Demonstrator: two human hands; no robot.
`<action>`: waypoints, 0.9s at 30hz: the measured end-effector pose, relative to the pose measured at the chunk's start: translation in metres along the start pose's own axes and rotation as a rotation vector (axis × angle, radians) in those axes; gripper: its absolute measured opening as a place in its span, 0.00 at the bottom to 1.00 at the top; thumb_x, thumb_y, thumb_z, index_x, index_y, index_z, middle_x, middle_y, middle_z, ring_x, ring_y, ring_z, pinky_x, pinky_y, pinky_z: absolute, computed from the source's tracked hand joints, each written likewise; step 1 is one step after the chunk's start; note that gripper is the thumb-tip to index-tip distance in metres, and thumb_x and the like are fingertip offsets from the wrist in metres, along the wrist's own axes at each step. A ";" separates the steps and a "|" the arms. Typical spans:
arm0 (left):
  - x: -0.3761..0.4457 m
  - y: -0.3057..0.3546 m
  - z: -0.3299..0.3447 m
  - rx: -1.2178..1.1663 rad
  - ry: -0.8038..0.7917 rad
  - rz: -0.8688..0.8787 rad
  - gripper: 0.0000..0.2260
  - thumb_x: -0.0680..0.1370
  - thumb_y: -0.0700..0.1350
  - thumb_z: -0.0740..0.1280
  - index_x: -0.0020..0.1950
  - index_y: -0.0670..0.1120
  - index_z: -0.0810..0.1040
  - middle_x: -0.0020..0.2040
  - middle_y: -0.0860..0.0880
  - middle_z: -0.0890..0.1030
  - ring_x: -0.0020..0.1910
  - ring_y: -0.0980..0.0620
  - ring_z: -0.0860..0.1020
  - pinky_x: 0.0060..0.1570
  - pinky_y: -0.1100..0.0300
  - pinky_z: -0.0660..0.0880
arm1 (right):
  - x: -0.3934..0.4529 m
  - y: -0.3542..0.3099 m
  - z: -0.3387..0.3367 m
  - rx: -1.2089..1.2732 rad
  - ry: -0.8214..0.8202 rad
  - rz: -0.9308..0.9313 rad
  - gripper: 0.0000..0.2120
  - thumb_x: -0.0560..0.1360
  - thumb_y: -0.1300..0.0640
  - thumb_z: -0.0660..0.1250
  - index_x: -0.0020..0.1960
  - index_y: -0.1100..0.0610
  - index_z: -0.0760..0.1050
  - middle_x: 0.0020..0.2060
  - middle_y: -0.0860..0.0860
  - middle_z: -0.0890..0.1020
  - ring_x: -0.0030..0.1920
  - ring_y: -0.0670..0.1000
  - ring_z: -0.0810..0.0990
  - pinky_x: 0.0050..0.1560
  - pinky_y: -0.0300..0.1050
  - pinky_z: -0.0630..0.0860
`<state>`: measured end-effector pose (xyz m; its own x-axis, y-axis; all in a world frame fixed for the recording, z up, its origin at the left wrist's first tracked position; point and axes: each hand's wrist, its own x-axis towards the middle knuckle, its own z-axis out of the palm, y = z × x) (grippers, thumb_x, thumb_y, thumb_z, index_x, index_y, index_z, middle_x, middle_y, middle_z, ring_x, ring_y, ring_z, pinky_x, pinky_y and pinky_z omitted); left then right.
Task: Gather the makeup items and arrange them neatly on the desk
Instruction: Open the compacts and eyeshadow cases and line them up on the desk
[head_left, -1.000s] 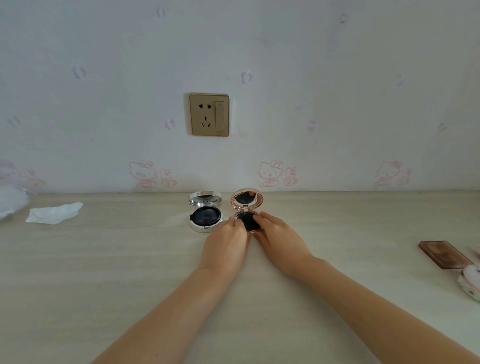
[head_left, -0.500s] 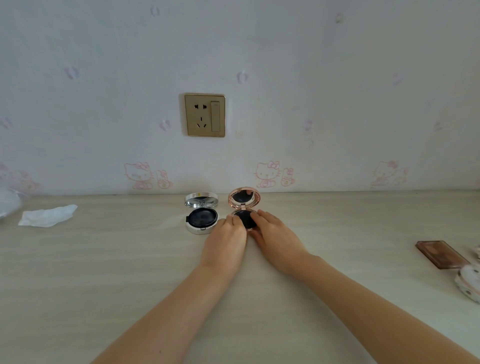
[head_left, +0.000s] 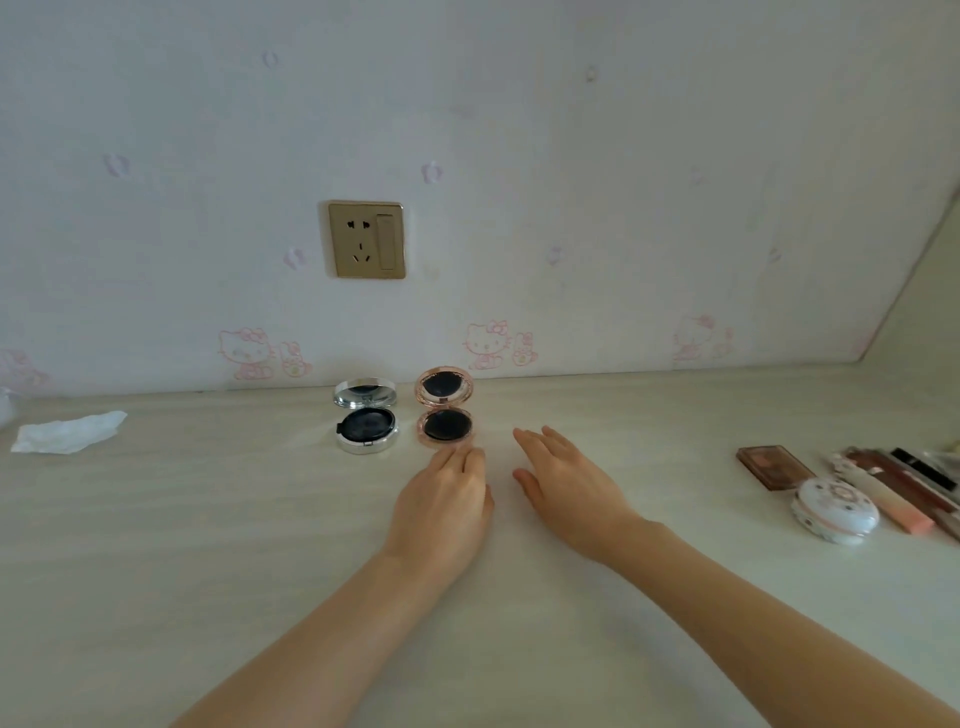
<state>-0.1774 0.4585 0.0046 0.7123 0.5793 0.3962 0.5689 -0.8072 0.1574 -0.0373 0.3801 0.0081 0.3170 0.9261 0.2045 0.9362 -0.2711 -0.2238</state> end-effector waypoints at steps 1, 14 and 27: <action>-0.004 0.009 -0.001 -0.023 0.006 0.018 0.17 0.77 0.43 0.63 0.65 0.41 0.74 0.62 0.46 0.78 0.65 0.49 0.73 0.52 0.55 0.75 | -0.011 0.007 -0.006 -0.020 0.010 0.006 0.25 0.82 0.50 0.52 0.77 0.56 0.54 0.75 0.50 0.62 0.77 0.50 0.52 0.73 0.44 0.55; -0.002 0.162 0.026 -0.298 -0.145 0.260 0.20 0.80 0.50 0.59 0.72 0.46 0.67 0.68 0.43 0.73 0.71 0.48 0.65 0.64 0.54 0.67 | -0.137 0.132 -0.087 -0.220 0.150 0.147 0.21 0.80 0.55 0.59 0.72 0.59 0.65 0.69 0.54 0.70 0.72 0.52 0.63 0.70 0.43 0.59; 0.025 0.254 0.060 -0.528 -0.249 0.280 0.22 0.78 0.46 0.63 0.72 0.47 0.64 0.63 0.44 0.75 0.64 0.45 0.71 0.60 0.50 0.70 | -0.168 0.198 -0.104 -0.183 0.059 0.182 0.24 0.78 0.60 0.62 0.73 0.56 0.62 0.69 0.55 0.69 0.71 0.55 0.65 0.69 0.40 0.58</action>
<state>0.0099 0.2744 -0.0003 0.9146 0.2967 0.2747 0.1147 -0.8419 0.5273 0.1104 0.1435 0.0283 0.4858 0.8424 0.2331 0.8732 -0.4795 -0.0867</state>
